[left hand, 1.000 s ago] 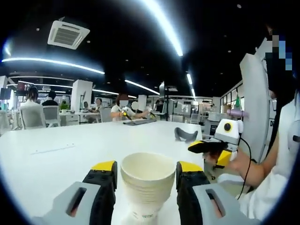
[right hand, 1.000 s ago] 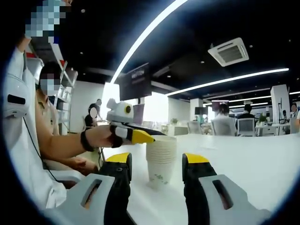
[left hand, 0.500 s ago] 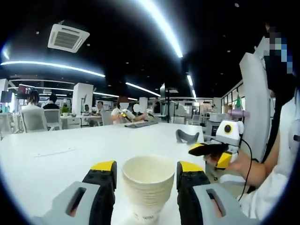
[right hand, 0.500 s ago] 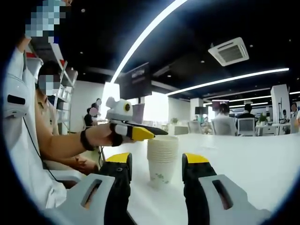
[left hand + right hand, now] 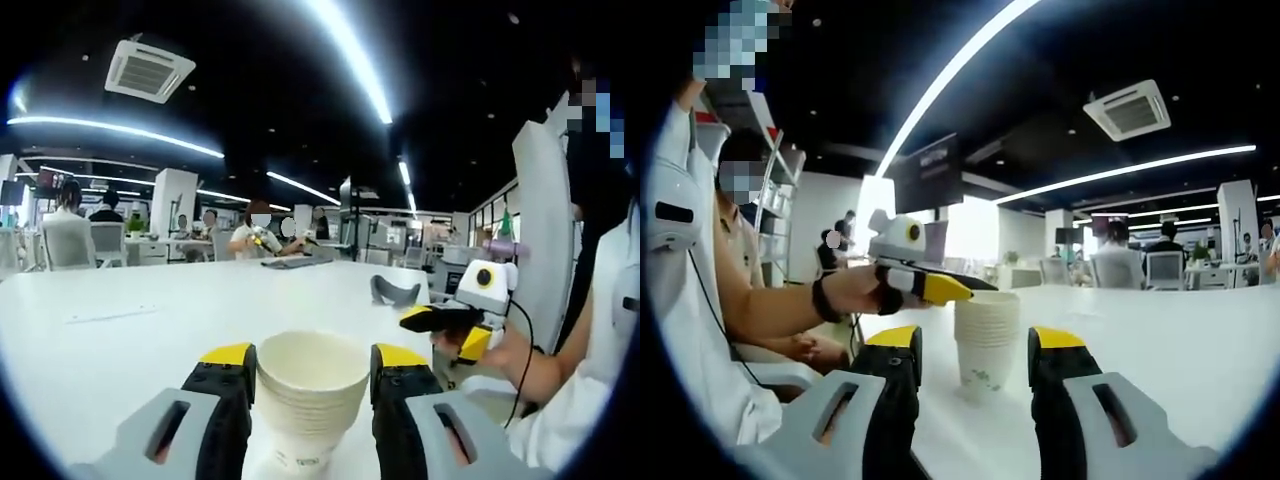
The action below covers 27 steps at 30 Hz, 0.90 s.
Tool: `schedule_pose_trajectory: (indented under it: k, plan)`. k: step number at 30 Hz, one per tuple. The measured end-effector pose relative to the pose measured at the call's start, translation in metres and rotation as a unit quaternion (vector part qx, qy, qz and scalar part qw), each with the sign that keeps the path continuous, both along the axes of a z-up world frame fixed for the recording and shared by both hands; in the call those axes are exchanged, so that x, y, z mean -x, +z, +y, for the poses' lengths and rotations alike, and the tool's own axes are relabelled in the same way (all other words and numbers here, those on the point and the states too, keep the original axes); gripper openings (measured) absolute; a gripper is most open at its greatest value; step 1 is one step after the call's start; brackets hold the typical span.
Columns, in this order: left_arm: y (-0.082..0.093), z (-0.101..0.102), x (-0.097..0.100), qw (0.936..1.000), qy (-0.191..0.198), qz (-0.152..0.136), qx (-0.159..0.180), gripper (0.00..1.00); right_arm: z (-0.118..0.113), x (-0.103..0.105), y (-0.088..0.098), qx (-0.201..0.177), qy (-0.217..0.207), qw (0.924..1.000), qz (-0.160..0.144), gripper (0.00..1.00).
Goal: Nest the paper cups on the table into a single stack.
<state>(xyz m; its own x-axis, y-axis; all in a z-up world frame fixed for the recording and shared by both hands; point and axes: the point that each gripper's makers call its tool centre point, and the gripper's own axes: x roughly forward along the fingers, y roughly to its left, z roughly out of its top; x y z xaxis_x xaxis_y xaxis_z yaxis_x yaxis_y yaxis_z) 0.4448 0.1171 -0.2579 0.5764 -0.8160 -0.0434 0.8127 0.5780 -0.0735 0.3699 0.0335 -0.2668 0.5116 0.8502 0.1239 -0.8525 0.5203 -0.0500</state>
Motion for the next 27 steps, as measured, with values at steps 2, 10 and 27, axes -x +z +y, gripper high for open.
schedule_pose_trajectory:
  k: [2,10,27]
  plan:
    - [0.000,0.000,0.000,1.0000,0.001,-0.002,0.002,0.49,0.000,0.000,0.000,-0.001,0.000,1.0000,0.000,0.45]
    - [0.000,0.002,0.002,1.0000,0.006,-0.006,0.004,0.50,0.000,-0.001,0.000,-0.001,-0.001,1.0000,0.001,0.45]
    - [-0.024,0.003,0.002,0.9997,0.013,-0.006,-0.018,0.50,0.001,-0.002,-0.003,-0.001,0.000,1.0000,0.006,0.44]
